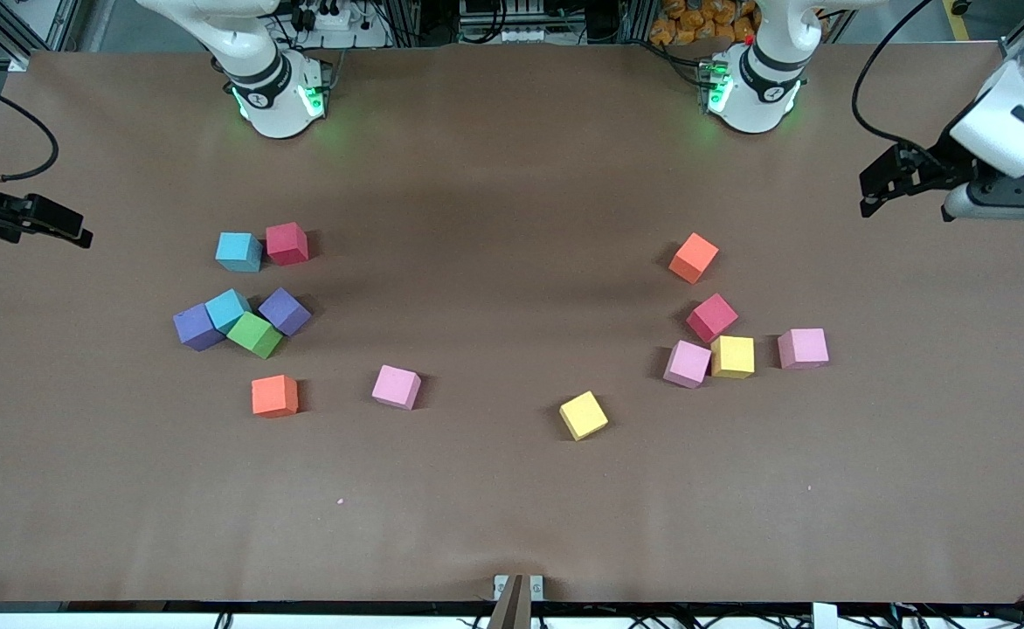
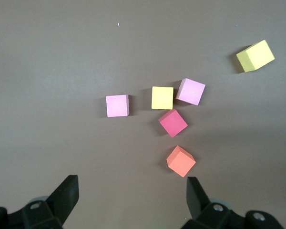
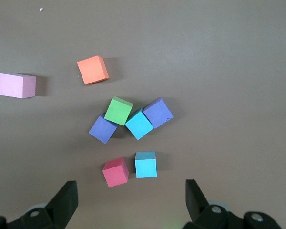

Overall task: Form number 2 with 11 blocks
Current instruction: 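Move the left gripper toward the pink cube cluster, then grasp the pink cube with the left gripper while the right gripper grasps the green cube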

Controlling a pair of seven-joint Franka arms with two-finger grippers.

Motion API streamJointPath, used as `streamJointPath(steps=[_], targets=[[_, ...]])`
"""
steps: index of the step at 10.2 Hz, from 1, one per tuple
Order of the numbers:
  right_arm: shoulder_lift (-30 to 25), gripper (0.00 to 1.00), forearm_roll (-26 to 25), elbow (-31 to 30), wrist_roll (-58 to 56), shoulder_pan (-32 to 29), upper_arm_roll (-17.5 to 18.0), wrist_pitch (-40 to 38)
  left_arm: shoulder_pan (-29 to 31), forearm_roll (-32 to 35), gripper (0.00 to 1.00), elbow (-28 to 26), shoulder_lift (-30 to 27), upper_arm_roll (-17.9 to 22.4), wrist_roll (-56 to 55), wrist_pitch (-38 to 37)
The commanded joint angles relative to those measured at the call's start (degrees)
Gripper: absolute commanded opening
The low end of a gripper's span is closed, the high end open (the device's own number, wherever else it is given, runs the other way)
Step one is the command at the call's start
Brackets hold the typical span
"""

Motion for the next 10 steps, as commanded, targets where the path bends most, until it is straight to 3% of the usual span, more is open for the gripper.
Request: streamJointPath(steps=[1, 7, 10], targets=[[0.46, 1.0, -0.76, 1.18, 0.87, 0.0, 0.22, -0.89, -0.54, -1.1, 1.0, 1.51, 6.58, -0.3, -1.5, 0.3], [2.56, 1.0, -0.76, 0.92, 0.17, 0.17, 0.3, -0.63, -5.46, -0.22, 1.0, 1.77, 24.42, -0.74, -2.74, 16.72], [4.06, 1.0, -0.67, 0.83, 0.17, 1.05, 0.39, 0.77, -9.67, -0.22, 1.0, 6.41, 33.65, -0.66, -2.91, 21.04]])
